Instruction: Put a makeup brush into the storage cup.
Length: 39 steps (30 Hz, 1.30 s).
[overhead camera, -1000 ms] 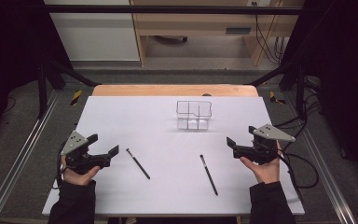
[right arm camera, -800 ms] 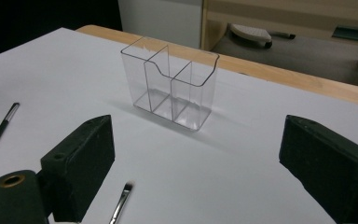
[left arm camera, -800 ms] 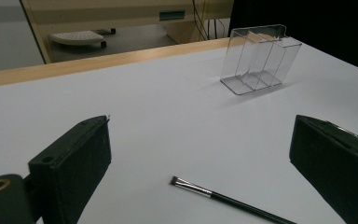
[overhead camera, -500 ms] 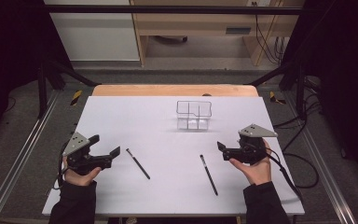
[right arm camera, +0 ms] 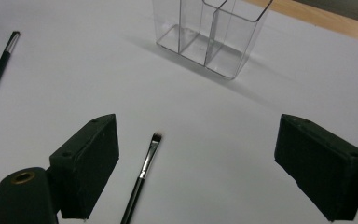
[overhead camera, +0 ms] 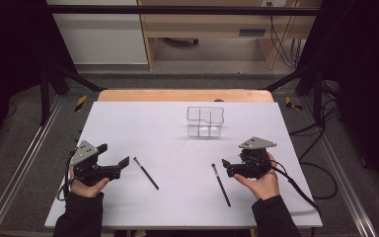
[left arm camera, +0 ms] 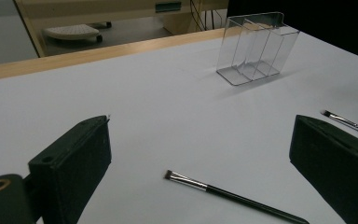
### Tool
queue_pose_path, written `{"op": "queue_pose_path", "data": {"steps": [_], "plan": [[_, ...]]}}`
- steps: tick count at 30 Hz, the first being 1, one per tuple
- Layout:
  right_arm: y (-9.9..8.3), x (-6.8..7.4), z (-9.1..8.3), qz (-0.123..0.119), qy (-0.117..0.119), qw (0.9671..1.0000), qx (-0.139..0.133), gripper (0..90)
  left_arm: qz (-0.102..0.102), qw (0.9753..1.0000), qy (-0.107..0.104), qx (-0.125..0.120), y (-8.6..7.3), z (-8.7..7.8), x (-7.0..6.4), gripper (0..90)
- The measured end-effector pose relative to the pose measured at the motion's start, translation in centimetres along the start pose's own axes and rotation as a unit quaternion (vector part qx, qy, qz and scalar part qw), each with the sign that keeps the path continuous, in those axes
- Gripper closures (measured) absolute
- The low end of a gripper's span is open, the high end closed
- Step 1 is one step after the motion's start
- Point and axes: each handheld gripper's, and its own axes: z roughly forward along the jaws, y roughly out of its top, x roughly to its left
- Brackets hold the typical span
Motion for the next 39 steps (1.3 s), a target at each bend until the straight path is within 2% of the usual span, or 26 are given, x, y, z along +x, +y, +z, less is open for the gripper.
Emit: {"op": "queue_pose_path", "data": {"steps": [9, 18, 26, 29, 39], "plan": [[-0.7, 1.0, 1.1, -0.007, 0.008, 0.9995, 0.029, 15.5, 0.002, 1.0, 0.001, 0.001, -0.1, 0.0, -0.1, 4.8], [-1.4, 1.9, 2.7, -0.017, 0.015, 0.9975, 0.067, 18.5, 0.001, 1.0, 0.001, 0.0, -0.1, 0.0, -0.1, 4.8], [-1.9, 2.5, 3.7, -0.027, 0.025, 0.9953, 0.09, 24.7, 0.002, 1.0, 0.001, 0.001, -0.1, 0.0, -0.1, 4.9], [-2.2, 2.7, 4.2, -0.027, 0.029, 0.9937, 0.105, 28.7, 0.003, 1.0, 0.001, 0.001, -0.1, 0.0, -0.1, 4.9], [-2.7, 3.1, 5.3, -0.023, 0.04, 0.9903, 0.131, 37.7, 0.002, 1.0, 0.001, 0.003, -0.1, 0.1, -0.1, 5.1]]}}
